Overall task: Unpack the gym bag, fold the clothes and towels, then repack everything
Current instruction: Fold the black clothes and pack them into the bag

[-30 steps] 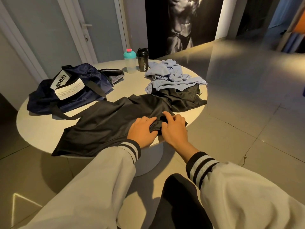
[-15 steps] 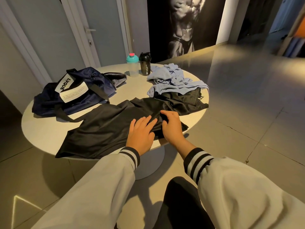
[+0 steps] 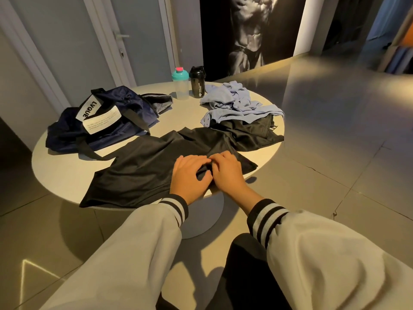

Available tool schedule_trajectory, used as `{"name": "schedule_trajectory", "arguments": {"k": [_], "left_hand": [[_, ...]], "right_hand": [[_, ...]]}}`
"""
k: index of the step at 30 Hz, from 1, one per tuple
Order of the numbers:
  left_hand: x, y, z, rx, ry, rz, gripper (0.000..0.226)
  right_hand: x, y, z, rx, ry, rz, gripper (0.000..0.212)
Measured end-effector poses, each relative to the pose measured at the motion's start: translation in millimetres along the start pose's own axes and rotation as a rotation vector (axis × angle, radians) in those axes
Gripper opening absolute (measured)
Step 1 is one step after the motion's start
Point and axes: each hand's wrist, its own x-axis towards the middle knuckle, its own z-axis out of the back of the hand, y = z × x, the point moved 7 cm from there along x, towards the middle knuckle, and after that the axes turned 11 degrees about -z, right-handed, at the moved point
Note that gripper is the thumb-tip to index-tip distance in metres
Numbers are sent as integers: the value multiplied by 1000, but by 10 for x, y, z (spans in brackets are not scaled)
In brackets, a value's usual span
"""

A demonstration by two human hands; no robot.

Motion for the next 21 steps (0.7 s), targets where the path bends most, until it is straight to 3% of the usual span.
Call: {"name": "schedule_trajectory", "arguments": {"k": [2,5,8,10,13,17,19,21], "left_hand": [[-69,85,118,109,-21,53,29],[-195,349,174,335,215,219,37],[-311,532,166,230,378,299,47],[-328,540,202,57,343,303,46],[-338,543,438,-89,167,308,36],[-478,767,972,247,-6,300,26],[-618,1038,1111,383,74,419,29],[-758,1246,1142,326,197,568,37]], "right_hand": [[26,-51,-91,-90,93,-36,30],[13,-37,-114,-221,97,-69,35],[-9,268,-144,-172,58,-10,33],[-38,562,-260,-44,128,60,30],[-110,850,-479,55,280,95,30],[-51,755,-593,-121,282,18,37],[-2,737,-589,-201,240,-13,37],[48,842,-627,-213,236,-13,37]]}}
